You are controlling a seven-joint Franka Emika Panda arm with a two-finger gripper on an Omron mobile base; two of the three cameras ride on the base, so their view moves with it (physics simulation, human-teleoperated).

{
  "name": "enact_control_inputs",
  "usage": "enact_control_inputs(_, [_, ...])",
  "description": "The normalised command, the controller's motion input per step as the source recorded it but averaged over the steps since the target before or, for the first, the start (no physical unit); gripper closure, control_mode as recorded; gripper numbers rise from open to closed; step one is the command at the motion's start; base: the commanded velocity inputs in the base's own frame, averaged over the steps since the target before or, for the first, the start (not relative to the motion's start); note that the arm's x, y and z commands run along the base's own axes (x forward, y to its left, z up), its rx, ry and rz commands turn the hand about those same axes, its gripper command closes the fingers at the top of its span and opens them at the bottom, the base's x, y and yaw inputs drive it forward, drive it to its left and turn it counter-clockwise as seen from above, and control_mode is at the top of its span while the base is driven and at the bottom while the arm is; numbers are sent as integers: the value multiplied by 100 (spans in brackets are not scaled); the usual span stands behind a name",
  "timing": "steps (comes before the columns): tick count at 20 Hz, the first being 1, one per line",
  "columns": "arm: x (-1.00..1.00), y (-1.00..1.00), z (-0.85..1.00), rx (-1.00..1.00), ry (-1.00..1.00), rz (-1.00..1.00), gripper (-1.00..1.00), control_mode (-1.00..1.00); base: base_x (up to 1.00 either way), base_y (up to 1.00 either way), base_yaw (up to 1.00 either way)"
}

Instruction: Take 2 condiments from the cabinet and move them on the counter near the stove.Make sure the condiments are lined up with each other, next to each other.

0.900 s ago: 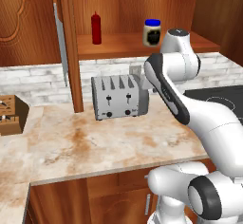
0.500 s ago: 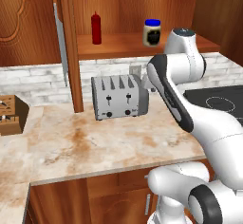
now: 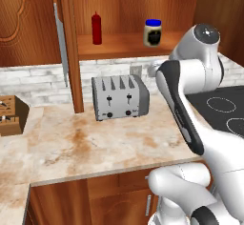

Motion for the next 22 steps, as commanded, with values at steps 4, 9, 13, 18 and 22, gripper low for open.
enact_control_inputs(4, [0,-1,66,0,-24,-1,-100,-100,0,0,0])
enact_control_inputs(9, [2,0,58,0,-13,-1,-100,-100,0,0,0])
enact_control_inputs(13, [21,-3,41,1,-2,-1,-100,-100,0,0,0])
enact_control_inputs(18, [42,-3,32,2,-1,-2,-100,-100,0,0,0])
enact_control_inputs(22, [51,-3,20,1,-2,-6,-100,-100,0,0,0])
